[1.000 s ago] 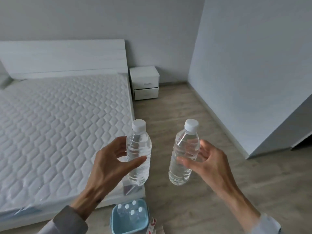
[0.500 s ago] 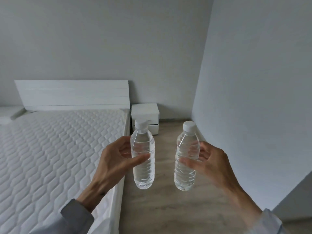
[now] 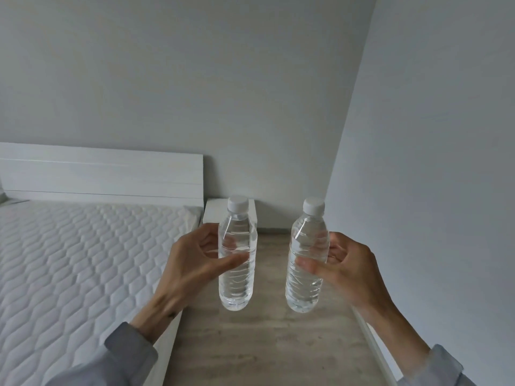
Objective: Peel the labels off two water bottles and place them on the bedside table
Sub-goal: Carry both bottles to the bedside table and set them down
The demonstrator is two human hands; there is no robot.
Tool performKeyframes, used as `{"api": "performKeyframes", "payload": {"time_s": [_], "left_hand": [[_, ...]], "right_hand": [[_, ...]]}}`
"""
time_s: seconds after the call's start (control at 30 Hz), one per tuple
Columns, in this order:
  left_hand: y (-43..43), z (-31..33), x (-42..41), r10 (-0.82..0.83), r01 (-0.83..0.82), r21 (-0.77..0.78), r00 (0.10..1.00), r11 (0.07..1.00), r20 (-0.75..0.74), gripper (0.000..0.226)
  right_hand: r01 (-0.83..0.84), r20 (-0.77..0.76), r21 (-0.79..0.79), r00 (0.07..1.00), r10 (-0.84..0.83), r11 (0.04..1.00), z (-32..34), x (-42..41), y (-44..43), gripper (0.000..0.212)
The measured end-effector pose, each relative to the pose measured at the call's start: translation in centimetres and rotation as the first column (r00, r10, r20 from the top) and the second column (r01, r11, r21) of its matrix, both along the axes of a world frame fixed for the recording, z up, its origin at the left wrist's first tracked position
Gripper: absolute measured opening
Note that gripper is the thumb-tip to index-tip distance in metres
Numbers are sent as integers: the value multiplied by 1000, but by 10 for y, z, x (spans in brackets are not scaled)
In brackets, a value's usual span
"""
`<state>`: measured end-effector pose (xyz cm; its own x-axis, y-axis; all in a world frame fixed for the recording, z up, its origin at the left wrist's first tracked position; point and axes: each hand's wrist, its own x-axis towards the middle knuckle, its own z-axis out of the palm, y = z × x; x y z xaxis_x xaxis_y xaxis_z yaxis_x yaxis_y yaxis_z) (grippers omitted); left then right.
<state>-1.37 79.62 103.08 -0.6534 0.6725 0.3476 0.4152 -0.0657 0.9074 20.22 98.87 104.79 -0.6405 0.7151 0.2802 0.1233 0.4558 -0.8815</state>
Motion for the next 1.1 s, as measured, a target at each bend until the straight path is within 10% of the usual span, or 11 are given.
{"api": "performKeyframes", "payload": {"time_s": [1.1], "left_hand": [[562,-25,-695,117,-114,-73,992,991,39,46]], "right_hand": [[-76,7,-10,997,76,997,-40,-725,593,44]]}}
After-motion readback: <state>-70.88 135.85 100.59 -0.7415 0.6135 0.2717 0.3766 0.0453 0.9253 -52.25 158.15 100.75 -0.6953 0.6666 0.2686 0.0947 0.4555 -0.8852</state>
